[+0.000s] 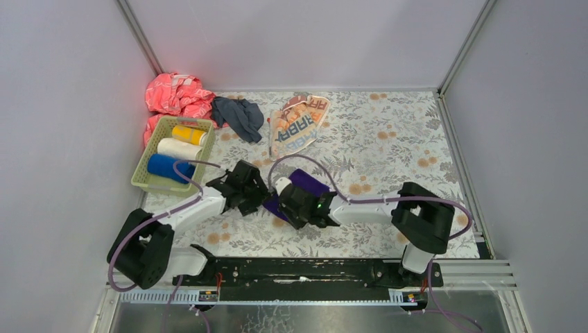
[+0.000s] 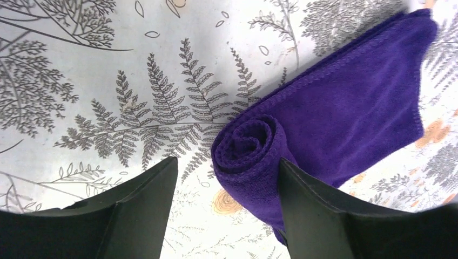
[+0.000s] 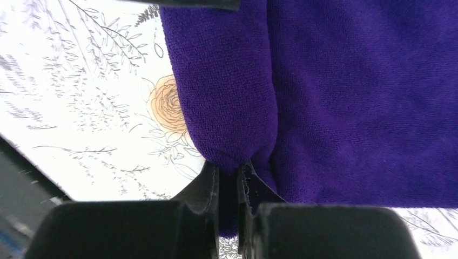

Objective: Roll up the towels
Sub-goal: Roll the towel at the center of the board.

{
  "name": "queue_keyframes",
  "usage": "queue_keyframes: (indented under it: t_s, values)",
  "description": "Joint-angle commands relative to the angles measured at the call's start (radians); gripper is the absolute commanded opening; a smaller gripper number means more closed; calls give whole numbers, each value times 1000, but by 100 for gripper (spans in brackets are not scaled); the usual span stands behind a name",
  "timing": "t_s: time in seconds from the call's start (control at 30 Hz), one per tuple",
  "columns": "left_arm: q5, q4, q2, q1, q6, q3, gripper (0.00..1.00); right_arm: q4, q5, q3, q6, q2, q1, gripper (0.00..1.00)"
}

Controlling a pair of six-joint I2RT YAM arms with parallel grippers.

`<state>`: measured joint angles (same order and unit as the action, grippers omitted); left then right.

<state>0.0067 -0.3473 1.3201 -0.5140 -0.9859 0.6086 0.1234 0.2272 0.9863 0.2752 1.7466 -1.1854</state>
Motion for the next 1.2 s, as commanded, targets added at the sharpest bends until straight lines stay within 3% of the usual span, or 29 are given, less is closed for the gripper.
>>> queue_keyframes:
  t_s: [0.0, 0.17, 0.27, 0.4, 0.57, 0.83, 0.97, 1.17]
  values:
    - [-86, -111, -87, 13, 15, 49, 68, -82, -498, -112, 138, -15, 105, 4]
    - [-88, -160, -177, 12, 1, 62, 73, -245, -786, -160, 280, -39, 233, 3]
    - [-78, -183, -228, 11, -8, 51, 75, -295, -895, -165, 352, -13, 295, 3]
    - [-16, -166, -260, 10, -28, 27, 76, -485, -1039, -242, 503, 16, 380, 3]
    - [30, -78, -231, -55, -82, 10, 73, -619, -1082, -315, 610, 58, 430, 6]
    - [10, 15, -59, -130, -89, 34, 67, -791, -1086, -424, 699, 150, 477, 8]
    - [-14, 31, 18, -130, -85, 26, 61, -760, -1055, -436, 671, 137, 495, 9]
    - [-13, 79, 104, -130, -80, 22, 55, -446, -914, -358, 470, -23, 494, 25]
